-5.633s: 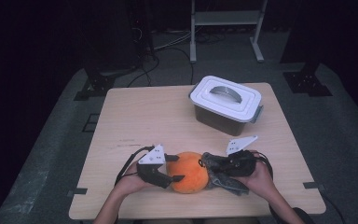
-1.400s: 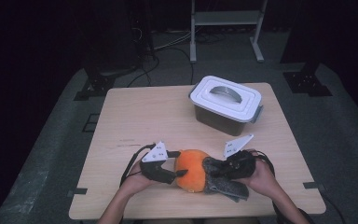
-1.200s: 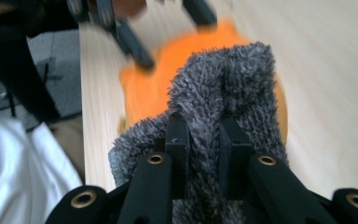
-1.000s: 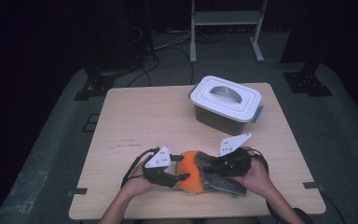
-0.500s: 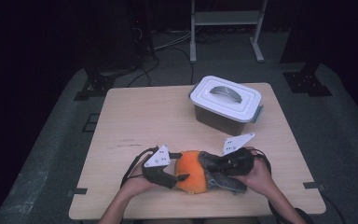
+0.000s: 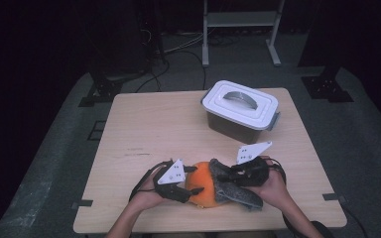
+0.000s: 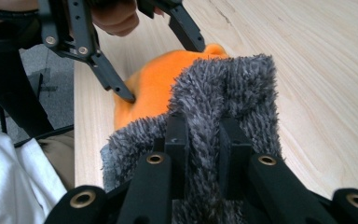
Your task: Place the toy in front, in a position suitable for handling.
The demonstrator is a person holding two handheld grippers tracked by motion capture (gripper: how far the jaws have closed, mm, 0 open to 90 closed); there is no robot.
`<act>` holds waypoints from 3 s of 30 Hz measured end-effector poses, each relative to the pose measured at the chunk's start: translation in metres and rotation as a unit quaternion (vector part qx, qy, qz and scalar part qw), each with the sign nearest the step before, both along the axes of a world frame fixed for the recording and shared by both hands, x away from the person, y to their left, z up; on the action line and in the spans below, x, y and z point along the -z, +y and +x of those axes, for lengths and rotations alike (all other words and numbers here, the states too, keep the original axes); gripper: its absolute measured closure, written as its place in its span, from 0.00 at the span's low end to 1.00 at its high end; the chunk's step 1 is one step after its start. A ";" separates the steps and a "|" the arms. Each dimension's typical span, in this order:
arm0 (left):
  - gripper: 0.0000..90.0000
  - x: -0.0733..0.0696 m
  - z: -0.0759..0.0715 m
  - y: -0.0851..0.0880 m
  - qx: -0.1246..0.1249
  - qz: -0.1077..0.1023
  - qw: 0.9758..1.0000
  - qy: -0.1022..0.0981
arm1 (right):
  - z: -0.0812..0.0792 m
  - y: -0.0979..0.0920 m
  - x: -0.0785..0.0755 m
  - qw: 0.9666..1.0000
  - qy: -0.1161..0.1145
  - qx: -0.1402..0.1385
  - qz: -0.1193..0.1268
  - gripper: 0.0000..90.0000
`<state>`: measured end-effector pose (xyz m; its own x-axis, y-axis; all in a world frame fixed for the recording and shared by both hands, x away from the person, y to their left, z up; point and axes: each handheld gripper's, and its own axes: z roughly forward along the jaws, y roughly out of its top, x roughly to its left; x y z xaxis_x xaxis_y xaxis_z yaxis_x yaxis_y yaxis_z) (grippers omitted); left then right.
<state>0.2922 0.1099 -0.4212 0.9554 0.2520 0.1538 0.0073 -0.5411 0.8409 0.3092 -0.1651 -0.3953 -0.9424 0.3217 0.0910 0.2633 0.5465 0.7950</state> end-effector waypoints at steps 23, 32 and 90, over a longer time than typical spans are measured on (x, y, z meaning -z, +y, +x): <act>0.15 -0.008 0.002 0.001 -0.021 -0.019 0.999 0.019 | -0.006 -0.005 0.008 0.998 0.033 -0.055 -0.008 0.84; 0.35 -0.004 0.000 0.002 0.000 -0.007 1.000 0.020 | -0.006 -0.005 0.002 1.000 0.008 -0.019 0.011 0.84; 0.45 -0.003 0.007 0.006 -0.041 -0.028 0.997 0.052 | 0.004 -0.019 0.007 0.998 -0.004 0.056 -0.005 0.85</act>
<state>0.2995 0.1162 -0.4184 0.9413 0.3354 0.0386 0.1380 -0.4868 0.8626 0.3136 -0.1842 -0.4019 -0.9009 0.4266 0.0801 0.3174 0.5216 0.7919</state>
